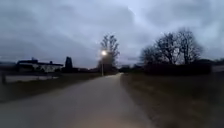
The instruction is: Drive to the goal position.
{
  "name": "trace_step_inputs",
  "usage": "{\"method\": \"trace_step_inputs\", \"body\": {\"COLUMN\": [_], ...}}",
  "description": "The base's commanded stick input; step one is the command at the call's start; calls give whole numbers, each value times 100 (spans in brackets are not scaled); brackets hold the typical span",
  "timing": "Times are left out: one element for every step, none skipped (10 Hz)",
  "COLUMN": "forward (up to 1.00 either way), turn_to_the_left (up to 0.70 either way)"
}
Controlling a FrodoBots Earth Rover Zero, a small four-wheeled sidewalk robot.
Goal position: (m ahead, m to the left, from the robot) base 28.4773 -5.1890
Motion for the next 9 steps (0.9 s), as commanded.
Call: {"method": "trace_step_inputs", "body": {"forward": [100,100,100,100,100,100,100,100,100], "turn_to_the_left": [14,33,44,38,4,4,4,4,4]}}
